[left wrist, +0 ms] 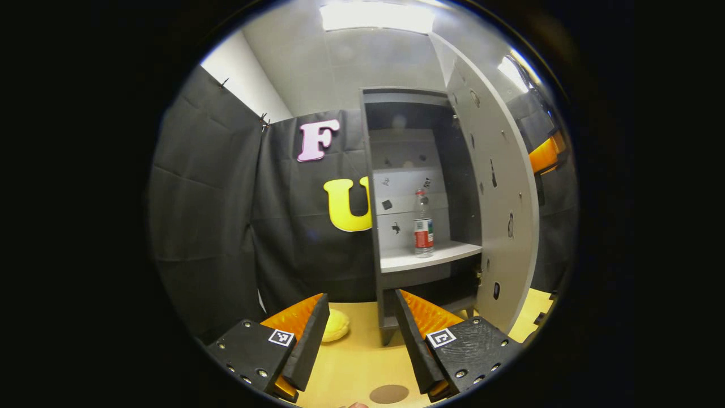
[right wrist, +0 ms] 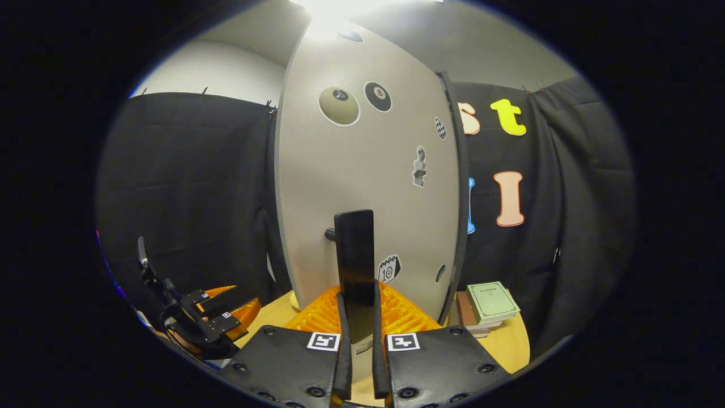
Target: Open the cabinet door with the right hand, grasp the bottle in the cabinet with the left hand and place it on the coaster, then close the cabinet door with the right hand.
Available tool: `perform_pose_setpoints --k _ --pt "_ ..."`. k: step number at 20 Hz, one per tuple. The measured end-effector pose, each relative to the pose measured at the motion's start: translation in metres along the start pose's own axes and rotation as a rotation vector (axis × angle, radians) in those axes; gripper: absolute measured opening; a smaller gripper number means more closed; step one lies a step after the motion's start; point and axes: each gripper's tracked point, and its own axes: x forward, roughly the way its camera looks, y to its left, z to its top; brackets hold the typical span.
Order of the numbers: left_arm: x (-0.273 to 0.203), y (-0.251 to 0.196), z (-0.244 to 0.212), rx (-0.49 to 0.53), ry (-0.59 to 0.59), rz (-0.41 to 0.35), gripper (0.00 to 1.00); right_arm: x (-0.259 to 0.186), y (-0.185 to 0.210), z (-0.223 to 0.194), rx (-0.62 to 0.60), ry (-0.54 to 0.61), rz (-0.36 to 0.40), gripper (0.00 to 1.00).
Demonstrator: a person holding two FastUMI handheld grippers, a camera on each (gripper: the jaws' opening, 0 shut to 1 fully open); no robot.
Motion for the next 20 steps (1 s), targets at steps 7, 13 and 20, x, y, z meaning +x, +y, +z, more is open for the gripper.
perform_pose_setpoints --k 7,13,20 --pt "-0.003 -0.042 0.003 0.002 0.013 -0.034 0.67 -0.007 -0.026 0.005 -0.044 -0.049 -0.092 0.16" --pt "-0.009 -0.067 0.009 -0.012 0.024 -0.032 0.67 -0.012 -0.049 0.006 -0.054 -0.073 -0.159 0.16" --pt "-0.020 -0.091 0.026 0.022 0.000 -0.011 0.67 -0.012 -0.047 0.007 0.027 -0.114 -0.108 0.12"
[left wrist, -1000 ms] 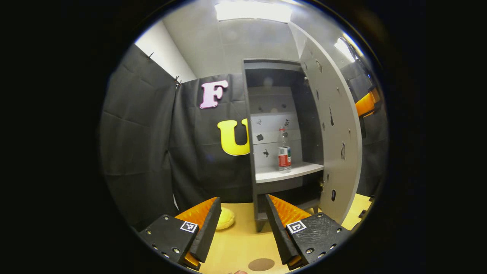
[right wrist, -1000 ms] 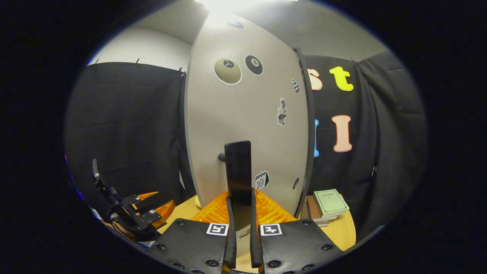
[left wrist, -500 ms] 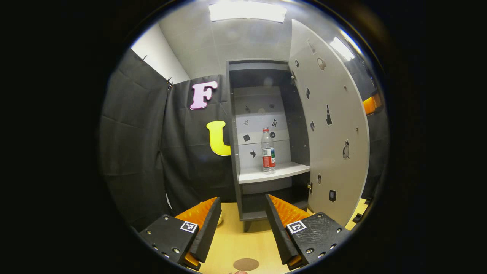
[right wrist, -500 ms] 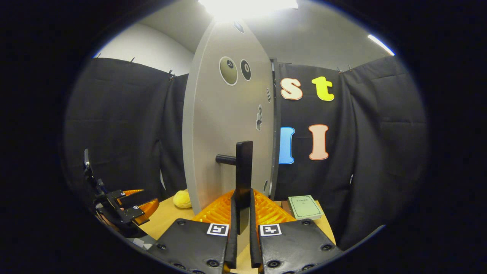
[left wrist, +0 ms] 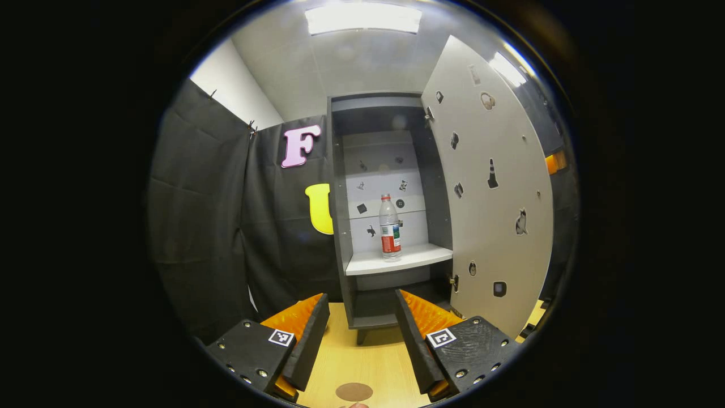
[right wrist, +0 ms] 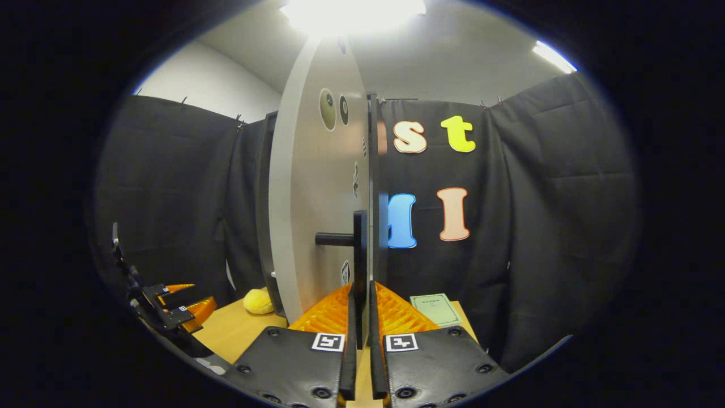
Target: Open the cabinet door with the right hand, grasp the bottle in the cabinet with the left hand and place it on the coaster, then close the cabinet door with the right hand.
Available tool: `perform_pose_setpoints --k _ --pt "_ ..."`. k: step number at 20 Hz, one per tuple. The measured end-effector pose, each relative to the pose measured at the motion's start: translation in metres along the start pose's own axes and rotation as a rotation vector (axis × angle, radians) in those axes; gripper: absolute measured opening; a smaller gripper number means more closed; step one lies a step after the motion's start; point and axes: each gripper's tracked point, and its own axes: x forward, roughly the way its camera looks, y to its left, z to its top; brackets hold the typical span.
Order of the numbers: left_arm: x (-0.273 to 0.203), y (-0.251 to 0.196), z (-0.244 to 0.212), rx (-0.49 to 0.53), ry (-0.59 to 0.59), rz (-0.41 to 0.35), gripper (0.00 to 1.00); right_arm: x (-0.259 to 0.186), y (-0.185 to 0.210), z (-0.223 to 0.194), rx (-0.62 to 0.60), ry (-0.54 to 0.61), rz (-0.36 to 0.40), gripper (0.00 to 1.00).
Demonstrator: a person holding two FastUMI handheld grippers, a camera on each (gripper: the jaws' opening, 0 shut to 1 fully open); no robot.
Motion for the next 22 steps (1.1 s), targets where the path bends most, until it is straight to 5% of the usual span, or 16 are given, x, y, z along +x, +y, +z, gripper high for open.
perform_pose_setpoints --k 3,9,11,15,22 --pt "0.002 -0.012 0.016 0.021 -0.026 -0.004 0.67 -0.006 0.005 0.001 0.018 -0.011 0.041 0.15" --pt "0.030 -0.040 0.057 0.025 -0.070 -0.084 0.67 -0.009 -0.039 0.008 0.006 -0.068 -0.155 0.14" --pt "0.046 -0.051 0.069 0.010 -0.078 -0.121 0.67 -0.012 -0.047 0.005 0.028 -0.069 -0.211 0.35" --pt "0.077 -0.063 0.090 -0.023 -0.098 -0.171 0.67 -0.018 -0.066 0.003 0.026 -0.073 -0.310 0.94" --pt "0.156 -0.062 0.097 -0.081 -0.089 -0.206 0.67 -0.021 -0.087 -0.005 0.013 -0.044 -0.430 0.98"
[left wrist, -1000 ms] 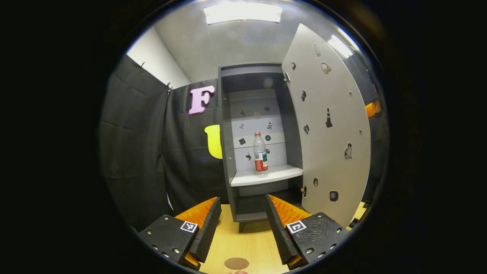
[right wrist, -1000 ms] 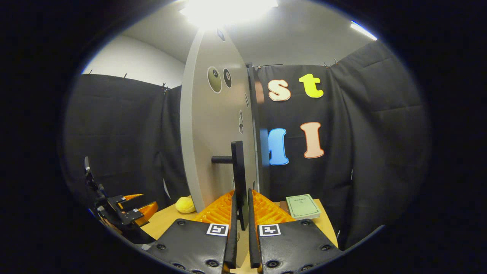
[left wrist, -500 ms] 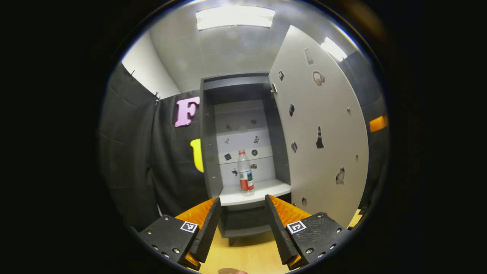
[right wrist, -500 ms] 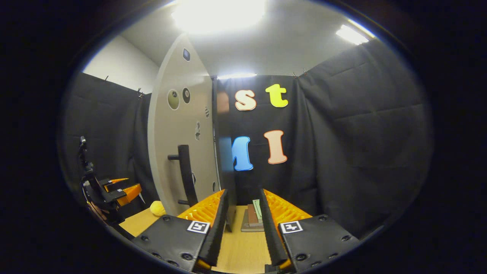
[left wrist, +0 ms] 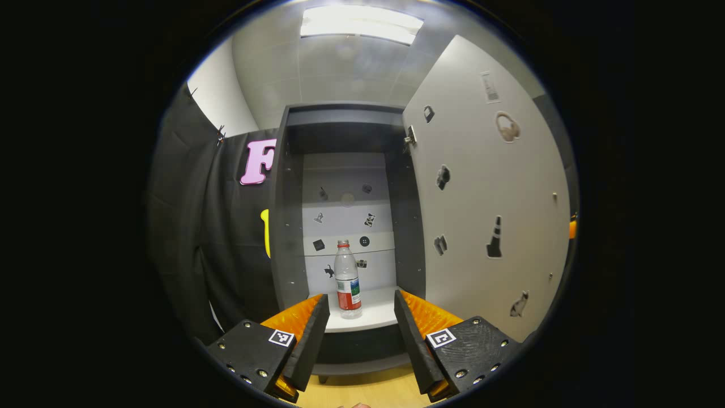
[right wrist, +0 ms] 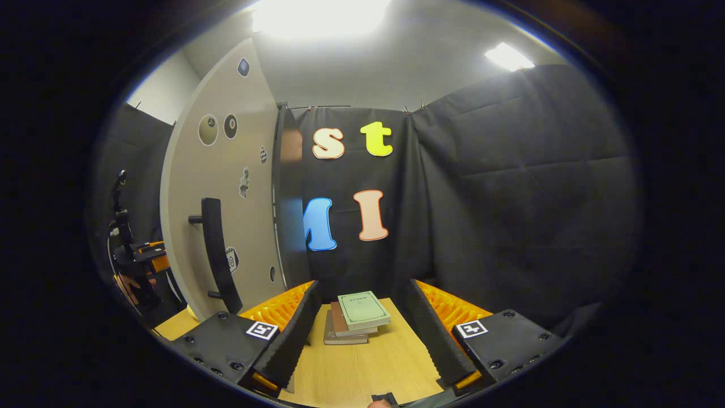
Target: Open the cabinet door with the right hand, grasp the bottle in the cabinet with the left hand and place it on the coaster, then close the cabinet door with the right hand.
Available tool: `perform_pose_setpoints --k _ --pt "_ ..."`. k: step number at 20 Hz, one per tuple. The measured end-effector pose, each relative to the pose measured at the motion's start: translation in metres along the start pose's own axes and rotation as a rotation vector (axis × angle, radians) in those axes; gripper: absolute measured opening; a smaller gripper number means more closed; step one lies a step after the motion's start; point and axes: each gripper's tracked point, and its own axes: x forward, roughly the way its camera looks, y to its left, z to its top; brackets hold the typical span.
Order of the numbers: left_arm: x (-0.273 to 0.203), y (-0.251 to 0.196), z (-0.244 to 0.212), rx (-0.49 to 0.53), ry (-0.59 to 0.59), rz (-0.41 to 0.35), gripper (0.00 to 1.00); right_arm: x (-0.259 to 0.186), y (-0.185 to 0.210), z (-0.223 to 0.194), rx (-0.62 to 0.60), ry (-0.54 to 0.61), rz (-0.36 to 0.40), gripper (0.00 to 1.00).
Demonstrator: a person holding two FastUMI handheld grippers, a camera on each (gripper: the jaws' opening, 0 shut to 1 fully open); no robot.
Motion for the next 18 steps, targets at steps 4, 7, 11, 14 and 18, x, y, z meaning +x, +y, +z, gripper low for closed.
perform_pose_setpoints --k 4,7,11,14,18 --pt "0.050 0.015 -0.004 -0.030 0.005 -0.012 0.67 0.001 -0.008 -0.005 -0.004 0.023 -0.057 0.98" --pt "0.084 0.019 -0.008 -0.039 0.012 -0.032 0.67 0.001 -0.016 -0.010 -0.003 0.045 -0.113 0.98" --pt "0.125 0.021 -0.020 -0.019 0.025 -0.057 0.67 0.010 -0.017 -0.010 0.031 0.049 -0.156 0.98" --pt "0.149 0.022 -0.027 -0.027 0.036 -0.072 0.67 0.011 -0.021 -0.014 0.028 0.056 -0.194 0.98" --pt "0.180 0.031 -0.039 -0.004 0.048 -0.061 0.67 0.017 -0.025 -0.020 0.018 0.081 -0.227 0.98"
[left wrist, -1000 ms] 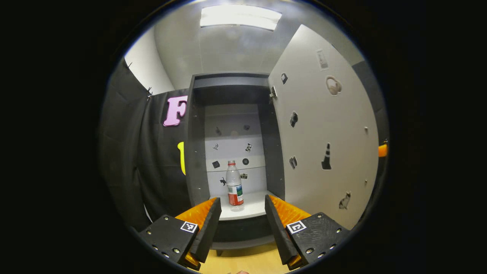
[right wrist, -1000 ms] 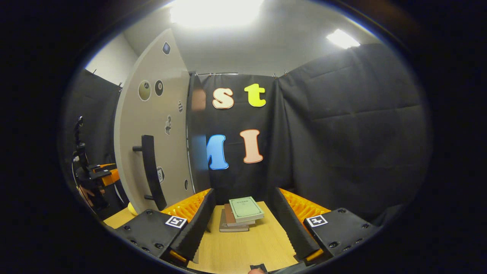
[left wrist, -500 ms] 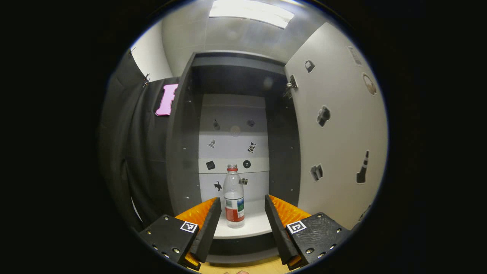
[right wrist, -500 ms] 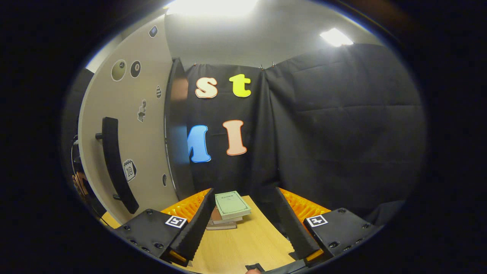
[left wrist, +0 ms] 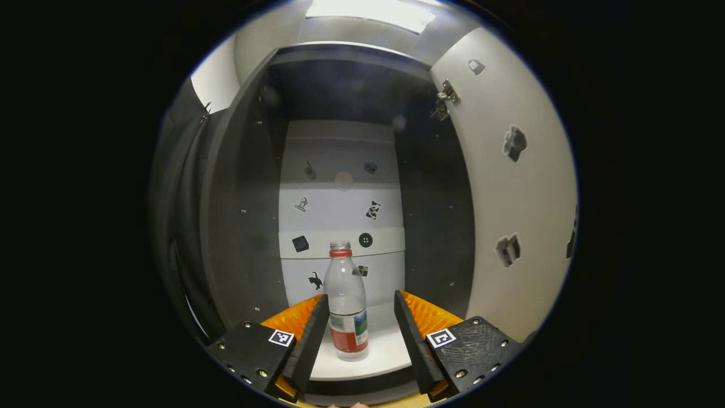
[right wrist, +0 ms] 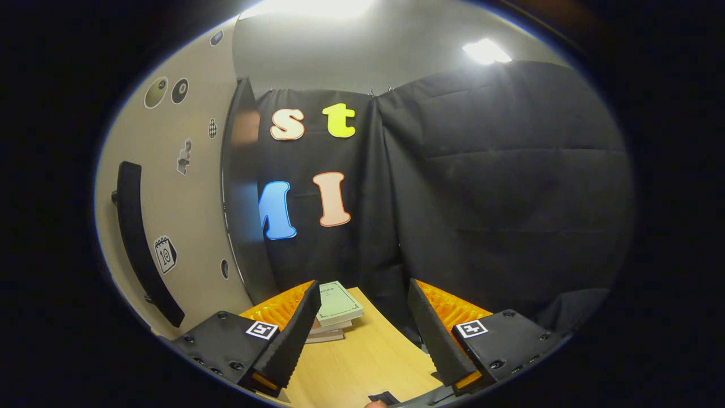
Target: Open the cabinet door with the right hand, grasp the bottle in the cabinet with the left hand and place it on the coaster, then close the cabinet door with the right hand.
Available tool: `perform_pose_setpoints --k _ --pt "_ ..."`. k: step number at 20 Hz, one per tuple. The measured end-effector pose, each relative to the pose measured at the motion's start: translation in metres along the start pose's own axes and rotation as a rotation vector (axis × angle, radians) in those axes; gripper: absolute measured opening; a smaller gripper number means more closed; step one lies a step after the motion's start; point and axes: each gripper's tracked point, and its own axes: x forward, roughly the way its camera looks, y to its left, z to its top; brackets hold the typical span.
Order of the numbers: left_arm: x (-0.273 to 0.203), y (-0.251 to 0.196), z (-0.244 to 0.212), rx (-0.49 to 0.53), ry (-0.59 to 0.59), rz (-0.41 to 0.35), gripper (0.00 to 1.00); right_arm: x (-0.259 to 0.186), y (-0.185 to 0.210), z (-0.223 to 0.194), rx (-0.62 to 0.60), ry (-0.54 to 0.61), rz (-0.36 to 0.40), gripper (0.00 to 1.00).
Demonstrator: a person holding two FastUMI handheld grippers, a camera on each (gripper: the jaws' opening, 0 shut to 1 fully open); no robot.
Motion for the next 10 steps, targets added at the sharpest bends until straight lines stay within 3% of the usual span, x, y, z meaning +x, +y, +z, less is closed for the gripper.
perform_pose_setpoints --k 5,10 --pt "0.031 0.019 -0.016 -0.019 0.017 0.026 0.67 0.009 0.000 -0.008 -0.014 0.023 -0.044 0.98" --pt "0.056 0.018 -0.024 -0.028 0.023 -0.005 0.67 0.019 0.009 -0.014 -0.036 0.041 -0.062 0.98"
